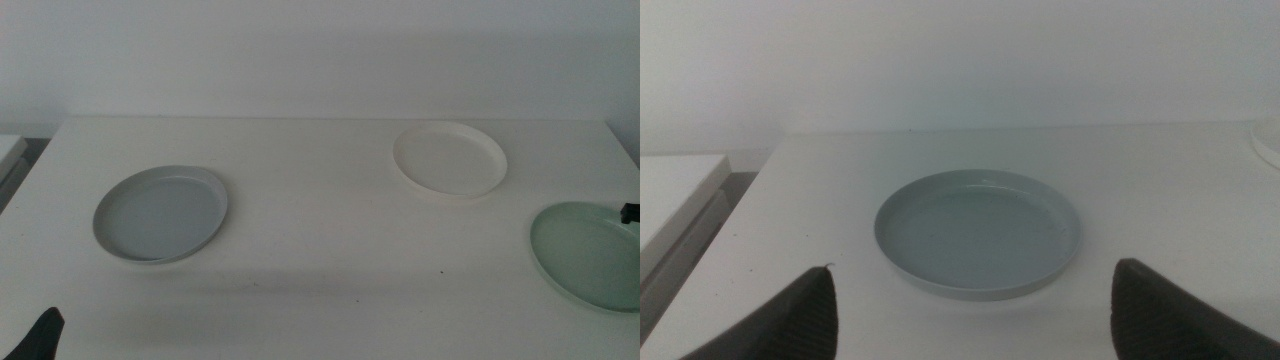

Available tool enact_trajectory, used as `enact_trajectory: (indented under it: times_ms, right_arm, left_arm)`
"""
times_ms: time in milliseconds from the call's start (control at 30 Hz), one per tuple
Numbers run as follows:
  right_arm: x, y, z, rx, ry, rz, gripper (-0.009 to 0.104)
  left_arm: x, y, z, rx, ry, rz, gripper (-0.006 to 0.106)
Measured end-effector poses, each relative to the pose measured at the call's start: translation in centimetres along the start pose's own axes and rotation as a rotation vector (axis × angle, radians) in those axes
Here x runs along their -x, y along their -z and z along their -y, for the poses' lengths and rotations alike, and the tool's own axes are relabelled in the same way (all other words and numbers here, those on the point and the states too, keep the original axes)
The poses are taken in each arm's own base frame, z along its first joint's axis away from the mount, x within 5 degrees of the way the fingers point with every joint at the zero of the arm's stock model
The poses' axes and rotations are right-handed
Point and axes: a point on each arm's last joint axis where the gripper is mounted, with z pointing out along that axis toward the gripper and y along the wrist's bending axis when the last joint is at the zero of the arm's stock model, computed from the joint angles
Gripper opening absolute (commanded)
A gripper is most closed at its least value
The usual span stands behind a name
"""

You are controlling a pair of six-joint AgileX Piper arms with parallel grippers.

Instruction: Stack the three bowls on top of each other.

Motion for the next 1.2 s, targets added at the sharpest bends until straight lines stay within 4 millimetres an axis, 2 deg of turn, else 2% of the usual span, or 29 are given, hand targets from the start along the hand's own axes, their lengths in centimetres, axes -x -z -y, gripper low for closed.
enact_trajectory:
  times_ms: [67,333,433,533,600,667,767,933,1200]
  right_arm:
    - [0.0,0.0,0.2,-0.011,0.012,-0.004,-0.003]
    - [-0.2,0.7,0.3,-0.016,0.010,-0.010,-0.003]
    - [-0.6,2.8,0.2,-0.016,0.008,0.013,-0.003]
    - [-1.1,7.4,-1.1,-0.001,0.024,0.108,-0.003]
    - [-1.2,10.5,-2.9,0.021,0.061,0.168,-0.003]
    - [-1.3,12.5,-5.3,0.056,0.106,0.194,-0.003]
    - [-1.6,14.0,-8.9,0.137,0.163,0.202,-0.003]
    - [-2.9,13.7,-14.7,0.300,0.247,0.176,-0.003]
    - [-5.0,10.7,-22.5,0.409,0.360,0.144,-0.003]
  left_arm:
    - [0.0,0.0,0.0,0.000,0.000,0.000,0.094]
    - [0.0,0.0,0.0,0.000,0.000,0.002,0.094]
    - [0.0,0.0,0.0,0.000,0.000,0.002,0.094]
    - [0.0,0.0,0.0,0.000,0.000,0.002,0.094]
    - [0.0,0.0,0.0,0.000,0.000,0.002,0.094]
    - [0.0,0.0,0.0,0.000,0.000,0.002,0.094]
    - [0.0,0.0,0.0,0.000,0.000,0.002,0.094]
    - [0.0,0.0,0.0,0.000,0.000,0.002,0.094]
    - [0.0,0.0,0.0,0.000,0.000,0.002,0.094]
